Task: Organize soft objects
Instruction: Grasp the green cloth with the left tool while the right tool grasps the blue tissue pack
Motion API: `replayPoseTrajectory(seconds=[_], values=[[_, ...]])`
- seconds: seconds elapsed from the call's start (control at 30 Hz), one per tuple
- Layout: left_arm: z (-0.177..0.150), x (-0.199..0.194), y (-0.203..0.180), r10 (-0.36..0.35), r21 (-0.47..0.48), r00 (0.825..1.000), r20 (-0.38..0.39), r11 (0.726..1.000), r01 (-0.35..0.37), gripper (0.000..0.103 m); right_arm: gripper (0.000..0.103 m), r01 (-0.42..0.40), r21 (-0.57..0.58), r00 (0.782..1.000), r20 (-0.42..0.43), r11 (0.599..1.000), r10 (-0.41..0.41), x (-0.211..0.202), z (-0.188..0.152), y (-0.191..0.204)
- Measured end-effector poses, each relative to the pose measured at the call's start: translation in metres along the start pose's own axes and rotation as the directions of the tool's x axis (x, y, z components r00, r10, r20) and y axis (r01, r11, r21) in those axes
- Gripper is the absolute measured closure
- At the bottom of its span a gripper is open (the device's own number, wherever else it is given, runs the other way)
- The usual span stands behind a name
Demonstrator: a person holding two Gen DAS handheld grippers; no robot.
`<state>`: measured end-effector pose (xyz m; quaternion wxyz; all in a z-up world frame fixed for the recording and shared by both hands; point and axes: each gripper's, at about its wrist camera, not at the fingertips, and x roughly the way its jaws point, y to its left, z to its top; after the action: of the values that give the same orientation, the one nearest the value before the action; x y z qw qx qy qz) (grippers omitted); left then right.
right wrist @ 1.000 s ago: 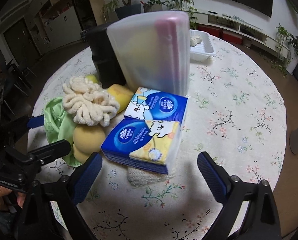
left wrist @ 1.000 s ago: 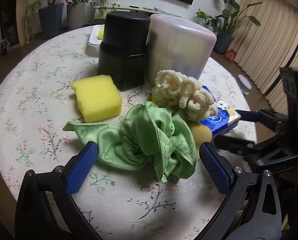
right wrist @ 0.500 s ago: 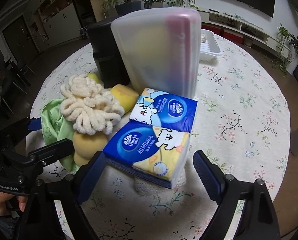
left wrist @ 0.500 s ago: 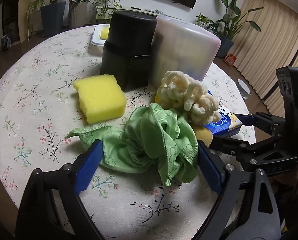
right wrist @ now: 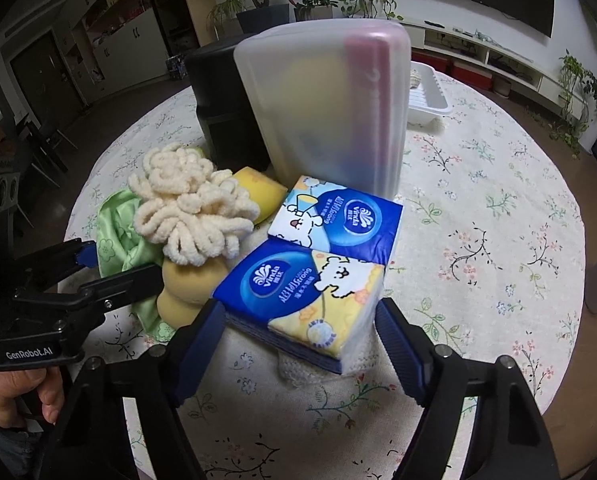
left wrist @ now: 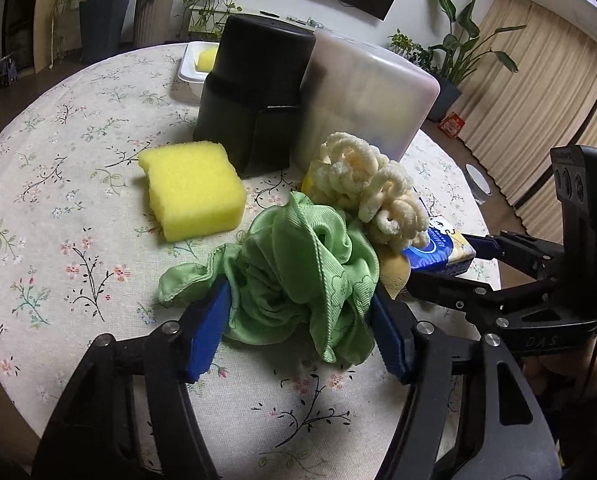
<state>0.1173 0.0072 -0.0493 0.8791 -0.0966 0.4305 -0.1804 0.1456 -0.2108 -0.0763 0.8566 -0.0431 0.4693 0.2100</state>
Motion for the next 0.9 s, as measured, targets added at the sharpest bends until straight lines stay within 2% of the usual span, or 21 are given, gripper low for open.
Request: replayPoseTrajectory(seconds=[0.17, 0.37, 0.47, 0.53, 0.6, 0.73, 0.9], values=[[0.0, 0.002, 0.005, -0.019, -0.031, 1.0, -0.005, 0.999, 0.019, 0.037, 0.024, 0.001, 0.003, 1.0, -0.002, 1.0, -0.001, 0.001, 0.001, -0.001], [-0.002, 0.0, 0.002, -0.002, -0.014, 1.0, 0.001, 1.0, 0.002, 0.039, 0.024, -0.003, 0.001, 1.0, 0.001, 1.0, 0.003, 0.002, 0.001, -0.002], [-0.003, 0.0, 0.004, -0.006, -0.028, 1.0, 0.001, 1.0, 0.006, 0.045, 0.025, -0.005, 0.0, 1.0, 0.002, 1.0, 0.005, 0.003, 0.001, -0.002], [-0.003, -0.001, 0.005, -0.006, -0.036, 1.0, 0.004, 0.999, 0.006, 0.057, 0.026, -0.005, 0.0, 1.0, 0.002, 1.0, 0.005, 0.003, 0.0, -0.002], [-0.004, -0.002, 0.006, -0.003, -0.042, 1.0, 0.006, 0.999, 0.003, 0.063, 0.028, -0.01, -0.003, 1.0, 0.006, 1.0, 0.01, 0.003, 0.0, -0.002], [-0.006, -0.002, 0.007, -0.004, -0.046, 1.0, 0.001, 0.999, 0.004, 0.064, 0.032, -0.012, -0.017, 1.0, 0.004, 1.0, 0.012, 0.002, 0.0, -0.002], [-0.007, 0.0, 0.013, -0.03, -0.075, 1.0, -0.005, 0.997, 0.029, 0.064, 0.031, -0.022, -0.011, 0.999, -0.031, 1.0, 0.022, 0.002, 0.001, -0.006]])
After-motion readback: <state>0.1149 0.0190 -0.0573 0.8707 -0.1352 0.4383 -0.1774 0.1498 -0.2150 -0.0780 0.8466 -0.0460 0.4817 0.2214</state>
